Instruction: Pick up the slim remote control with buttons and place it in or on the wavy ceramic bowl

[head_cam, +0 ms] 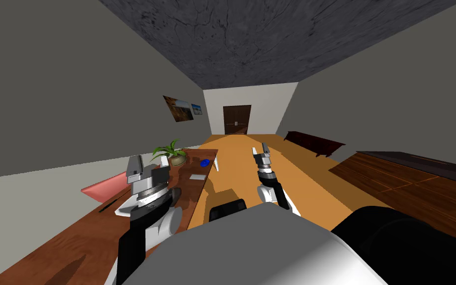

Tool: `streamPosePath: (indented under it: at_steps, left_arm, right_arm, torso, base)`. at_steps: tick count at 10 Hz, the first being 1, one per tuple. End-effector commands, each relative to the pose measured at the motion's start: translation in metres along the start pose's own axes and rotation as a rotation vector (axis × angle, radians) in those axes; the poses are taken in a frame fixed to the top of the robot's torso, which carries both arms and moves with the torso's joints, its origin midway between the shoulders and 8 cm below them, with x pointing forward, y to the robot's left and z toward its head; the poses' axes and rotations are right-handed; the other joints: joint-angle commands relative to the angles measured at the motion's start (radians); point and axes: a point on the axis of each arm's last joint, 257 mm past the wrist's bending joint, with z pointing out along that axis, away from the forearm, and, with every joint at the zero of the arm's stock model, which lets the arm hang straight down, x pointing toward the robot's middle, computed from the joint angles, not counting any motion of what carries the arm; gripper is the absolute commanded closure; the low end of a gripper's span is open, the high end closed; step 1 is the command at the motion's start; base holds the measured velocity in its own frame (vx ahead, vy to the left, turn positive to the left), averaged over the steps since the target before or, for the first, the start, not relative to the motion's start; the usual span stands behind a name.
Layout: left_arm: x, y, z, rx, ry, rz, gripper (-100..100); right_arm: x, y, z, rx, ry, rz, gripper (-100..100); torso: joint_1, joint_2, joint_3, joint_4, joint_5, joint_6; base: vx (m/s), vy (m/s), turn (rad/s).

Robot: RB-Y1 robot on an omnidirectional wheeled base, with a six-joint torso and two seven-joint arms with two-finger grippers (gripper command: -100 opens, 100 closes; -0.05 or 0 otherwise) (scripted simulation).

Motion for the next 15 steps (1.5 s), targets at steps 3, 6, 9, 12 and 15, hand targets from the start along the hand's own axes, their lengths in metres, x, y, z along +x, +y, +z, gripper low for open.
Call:
streamPosePath:
  at_steps: [3,6,9,12,15]
  left_arm:
    - [0.008,0.025,0.002,-0.07,0.056,0.014,-100]
    - [0.012,0.052,0.002,-0.147,0.091,0.027,-100]
    - [0.014,0.084,0.001,-0.232,0.121,0.042,-100]
    - [0.015,0.108,-0.002,-0.304,0.136,0.052,-100]
    - [0.014,0.146,-0.008,-0.41,0.159,0.07,-100]
  right_arm:
    - [0.0,0.0,0.0,0.0,0.0,0.0,0]
    - [0.0,0.0,0.0,0.0,0.0,0.0,0]
    - [0.0,0.0,0.0,0.0,0.0,0.0,0]
    - [0.0,0.0,0.0,0.0,0.0,0.0,0]
    - [0.0,0.0,0.0,0.0,0.0,0.0,0]
  torso:
    - [-0.005,0.0,0.0,0.0,-0.001,0.0]
    - [-0.005,0.0,0.0,0.0,-0.001,0.0]
    - [-0.003,0.0,0.0,0.0,-0.001,0.0]
    - [-0.003,0.0,0.0,0.0,-0.001,0.0]
    - [-0.003,-0.001,0.0,0.0,-0.001,0.0]
  base:
    - [-0.008,-0.067,0.018]
    - [-0.008,-0.072,0.03]
    - [-0.003,-0.045,0.028]
    - [-0.001,-0.045,0.023]
    - [0.003,-0.046,0.032]
